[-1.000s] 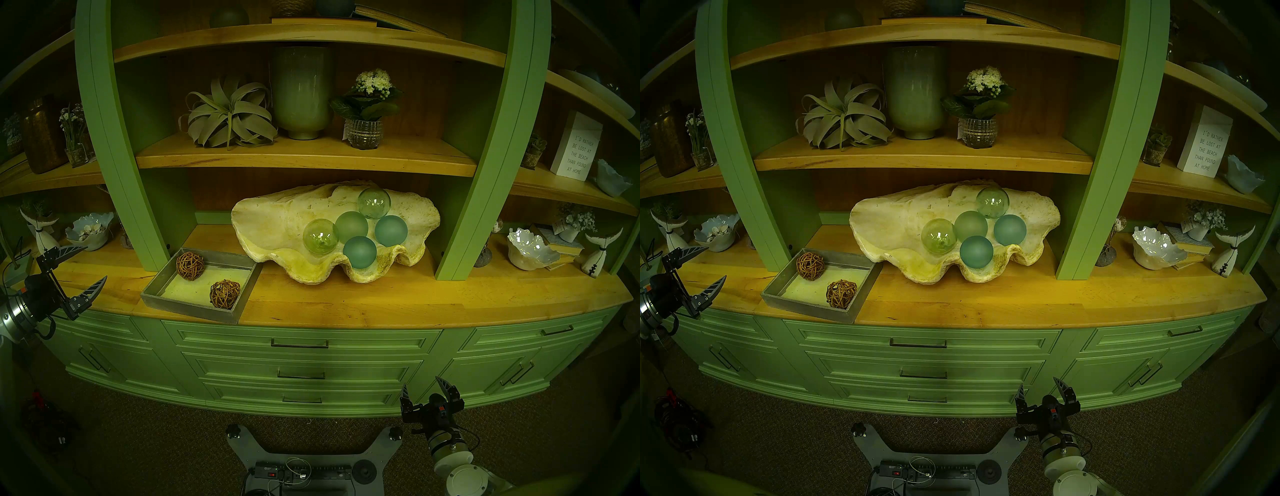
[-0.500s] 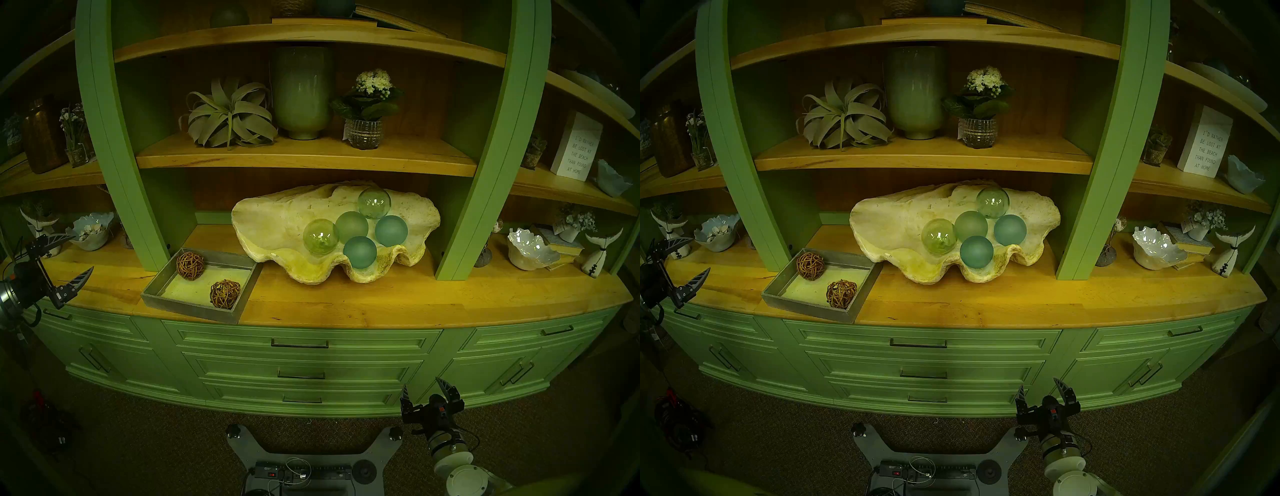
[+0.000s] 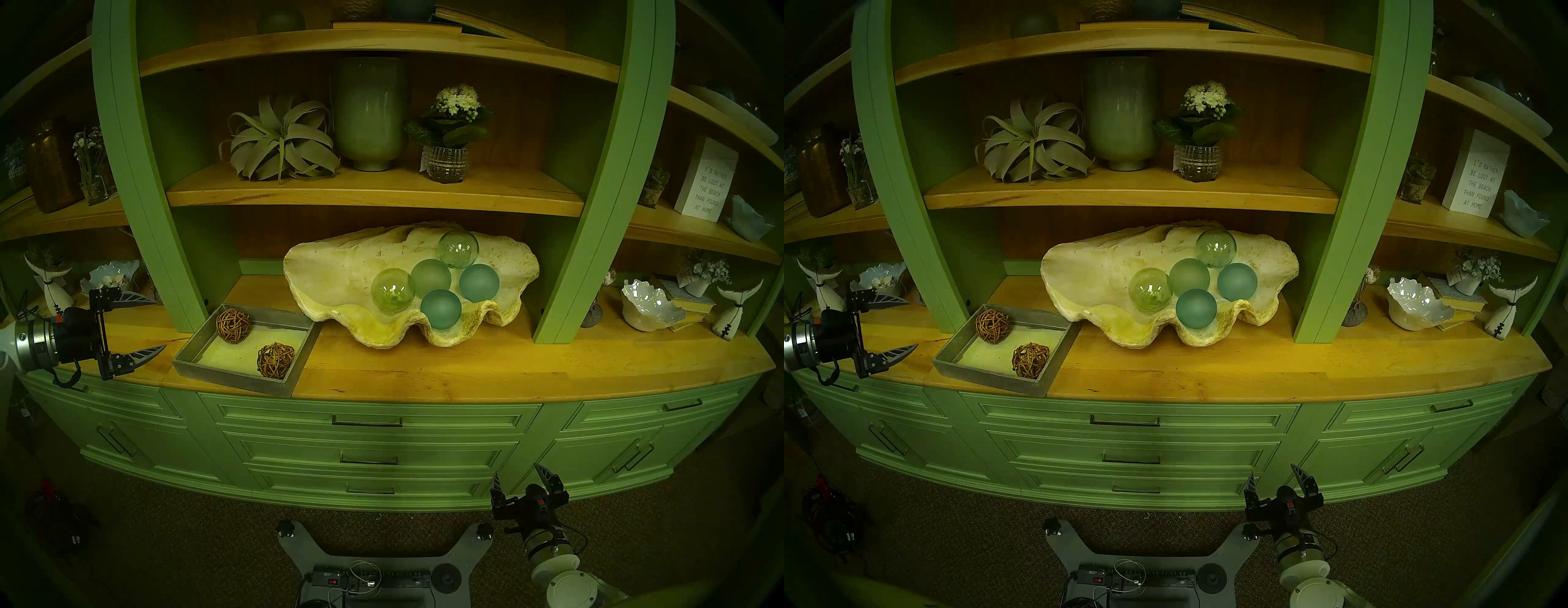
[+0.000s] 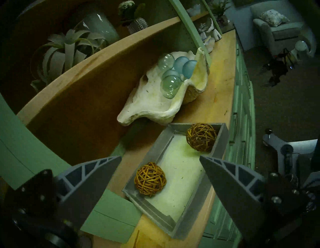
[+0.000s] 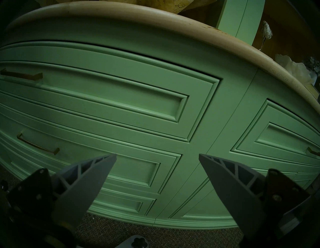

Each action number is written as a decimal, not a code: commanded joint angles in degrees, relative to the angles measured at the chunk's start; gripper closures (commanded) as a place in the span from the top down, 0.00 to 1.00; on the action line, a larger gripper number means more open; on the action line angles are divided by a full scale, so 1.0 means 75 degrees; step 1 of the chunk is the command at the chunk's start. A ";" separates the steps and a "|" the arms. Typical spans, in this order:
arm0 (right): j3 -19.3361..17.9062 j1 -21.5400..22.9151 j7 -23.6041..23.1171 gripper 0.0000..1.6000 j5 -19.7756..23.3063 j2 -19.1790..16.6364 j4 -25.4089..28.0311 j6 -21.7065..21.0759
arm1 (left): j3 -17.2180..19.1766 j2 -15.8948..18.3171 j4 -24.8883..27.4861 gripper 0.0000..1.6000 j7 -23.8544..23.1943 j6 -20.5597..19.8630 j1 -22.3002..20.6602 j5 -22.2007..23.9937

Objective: Put wooden balls into bowl

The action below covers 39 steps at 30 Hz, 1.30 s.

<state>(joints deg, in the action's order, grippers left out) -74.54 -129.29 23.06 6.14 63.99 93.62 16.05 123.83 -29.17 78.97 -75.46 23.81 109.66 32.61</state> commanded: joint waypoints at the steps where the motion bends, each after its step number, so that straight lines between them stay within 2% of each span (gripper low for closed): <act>1: 0.0001 0.0054 -0.0002 1.00 -0.0012 0.0012 0.0157 0.0046 | -0.1062 0.0922 0.0189 1.00 0.0249 -0.0558 -0.0912 0.0304; 6: 0.0001 0.0055 -0.0002 1.00 -0.0013 0.0012 0.0155 0.0048 | -0.1723 0.0990 0.0080 1.00 0.0482 -0.0971 -0.1260 0.0584; 9: 0.0001 0.0057 -0.0002 1.00 -0.0013 0.0013 0.0151 0.0048 | -0.1909 0.1045 0.0013 1.00 0.0467 -0.1202 -0.1447 0.0701; 10: 0.0002 0.0059 -0.0002 1.00 -0.0013 0.0014 0.0147 0.0047 | -0.1900 0.1123 0.0039 1.00 0.0461 -0.1315 -0.1351 0.0788; 12: 0.0002 0.0062 -0.0003 1.00 -0.0013 0.0016 0.0136 0.0046 | -0.2208 0.1263 -0.0009 1.00 0.0359 -0.1639 -0.1691 0.0864; 21: 0.0005 0.0073 -0.0004 1.00 -0.0012 0.0021 0.0094 0.0042 | -0.2666 0.1511 -0.0120 1.00 0.0380 -0.2153 -0.2083 0.0966; 39: 0.0009 0.0096 -0.0006 1.00 -0.0013 0.0033 0.0020 0.0045 | -0.4004 0.1217 -0.0133 1.00 0.0540 -0.2677 -0.3154 0.0931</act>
<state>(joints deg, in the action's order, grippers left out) -74.47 -129.22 23.05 6.14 64.12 92.72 16.05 94.93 -19.52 77.46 -71.78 4.31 91.48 38.79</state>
